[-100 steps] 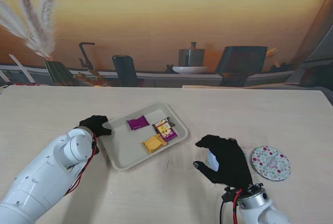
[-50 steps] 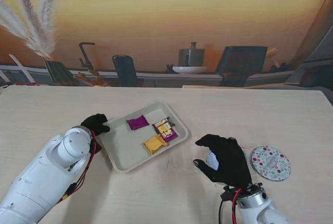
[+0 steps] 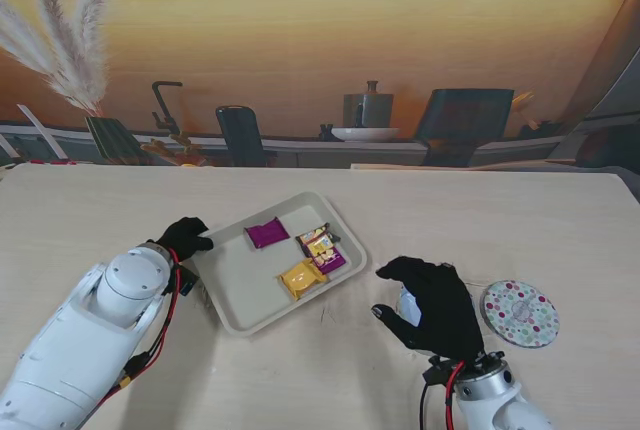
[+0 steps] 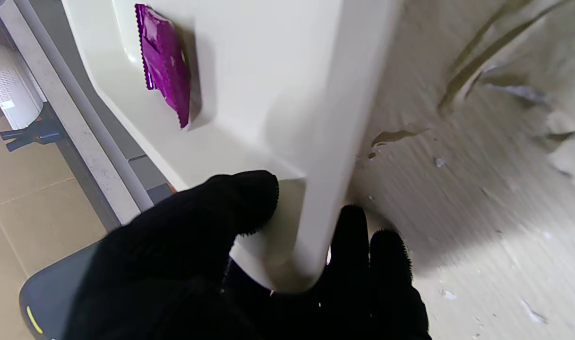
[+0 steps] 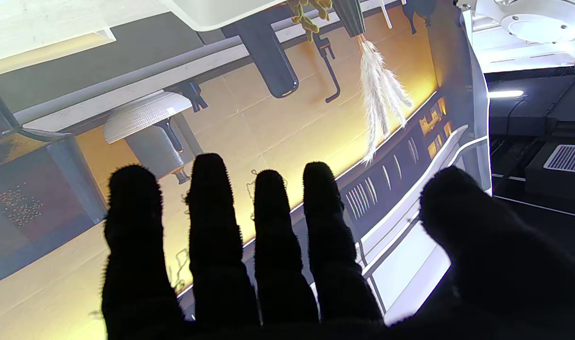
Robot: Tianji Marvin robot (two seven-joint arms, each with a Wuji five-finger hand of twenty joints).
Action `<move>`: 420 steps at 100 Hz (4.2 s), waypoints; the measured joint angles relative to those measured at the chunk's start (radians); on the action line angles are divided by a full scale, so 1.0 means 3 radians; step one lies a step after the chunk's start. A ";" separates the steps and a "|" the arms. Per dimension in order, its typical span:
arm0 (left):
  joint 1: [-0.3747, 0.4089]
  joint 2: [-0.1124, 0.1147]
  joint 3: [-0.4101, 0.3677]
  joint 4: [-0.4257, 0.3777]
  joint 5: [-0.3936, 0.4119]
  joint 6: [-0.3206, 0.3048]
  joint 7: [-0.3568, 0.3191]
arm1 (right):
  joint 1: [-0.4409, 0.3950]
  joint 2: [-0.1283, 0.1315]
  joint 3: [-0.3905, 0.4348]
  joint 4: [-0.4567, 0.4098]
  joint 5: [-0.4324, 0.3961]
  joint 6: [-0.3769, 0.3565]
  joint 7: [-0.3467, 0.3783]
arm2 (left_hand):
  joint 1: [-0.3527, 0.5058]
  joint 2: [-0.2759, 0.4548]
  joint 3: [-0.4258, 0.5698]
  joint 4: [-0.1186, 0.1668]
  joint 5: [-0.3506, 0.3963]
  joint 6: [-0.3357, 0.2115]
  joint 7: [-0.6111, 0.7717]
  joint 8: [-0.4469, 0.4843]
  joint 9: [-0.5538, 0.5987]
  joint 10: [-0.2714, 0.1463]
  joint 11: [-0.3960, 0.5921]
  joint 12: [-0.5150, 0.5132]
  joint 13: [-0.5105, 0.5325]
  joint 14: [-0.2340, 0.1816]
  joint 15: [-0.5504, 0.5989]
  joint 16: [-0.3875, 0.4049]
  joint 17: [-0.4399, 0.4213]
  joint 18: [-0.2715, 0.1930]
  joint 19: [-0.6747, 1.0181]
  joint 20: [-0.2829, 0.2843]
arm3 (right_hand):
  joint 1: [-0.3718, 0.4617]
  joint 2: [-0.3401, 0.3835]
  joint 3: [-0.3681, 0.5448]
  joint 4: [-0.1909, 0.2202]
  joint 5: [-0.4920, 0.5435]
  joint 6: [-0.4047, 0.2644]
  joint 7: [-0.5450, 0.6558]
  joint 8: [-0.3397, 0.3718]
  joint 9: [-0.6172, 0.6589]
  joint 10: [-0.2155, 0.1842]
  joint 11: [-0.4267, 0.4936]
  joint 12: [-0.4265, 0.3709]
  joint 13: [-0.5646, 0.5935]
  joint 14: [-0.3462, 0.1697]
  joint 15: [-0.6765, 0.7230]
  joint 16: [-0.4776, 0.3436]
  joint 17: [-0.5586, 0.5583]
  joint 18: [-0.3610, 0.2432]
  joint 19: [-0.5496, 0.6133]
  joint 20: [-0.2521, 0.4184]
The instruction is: Pour cookies into a cookie box
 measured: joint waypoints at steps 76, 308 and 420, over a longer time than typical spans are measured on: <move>0.0102 -0.0271 -0.0092 0.0041 -0.0844 -0.0003 0.0459 | -0.0056 -0.0010 0.0041 -0.0017 -0.0029 -0.0015 -0.0103 | 0.0076 -0.0304 0.0454 -0.0083 0.0090 0.0191 0.0216 -0.0710 0.0565 0.0050 0.0493 0.1405 0.1348 0.0367 0.1047 0.0245 0.0834 0.0109 0.0729 0.0092 | 0.0000 0.0000 0.0015 0.0000 0.0000 0.0000 0.0000 0.0000 0.0000 0.0013 0.0001 0.0000 0.0000 0.0000 0.0000 0.0000 0.0016 0.0001 0.0000 -0.0003; 0.0626 -0.0387 -0.0195 -0.0698 -0.0666 -0.0512 0.1342 | -0.0054 -0.0011 0.0026 -0.0022 -0.0030 0.0035 -0.0104 | 0.0809 -0.0516 0.0490 -0.1797 0.0810 -0.0643 -0.0681 -0.1358 0.0956 0.0035 0.0434 0.3206 0.1227 0.0806 0.1783 0.2385 0.1546 0.1604 0.2301 0.2029 | 0.0000 0.0000 0.0061 0.0000 0.0124 0.0000 0.0011 0.0000 0.0031 0.0027 -0.0009 0.0004 0.0000 0.0000 0.0000 0.0000 -0.0016 0.0001 0.0000 -0.0039; 0.0780 -0.0463 -0.0258 -0.1087 -0.1121 -0.0694 0.1646 | -0.0067 -0.0013 0.0043 -0.0039 -0.0041 0.0069 -0.0133 | 0.0765 -0.0733 0.0630 -0.1799 0.0940 -0.0736 -0.0249 -0.1130 0.0961 0.0035 0.0601 0.3247 0.1222 0.0839 0.1862 0.2473 0.1860 0.1643 0.2383 0.2166 | 0.0000 0.0000 0.0063 0.0000 0.0125 0.0000 0.0012 0.0000 0.0035 0.0035 0.0009 0.0032 0.0000 0.0000 -0.0001 0.0000 -0.0017 0.0001 0.0000 -0.0046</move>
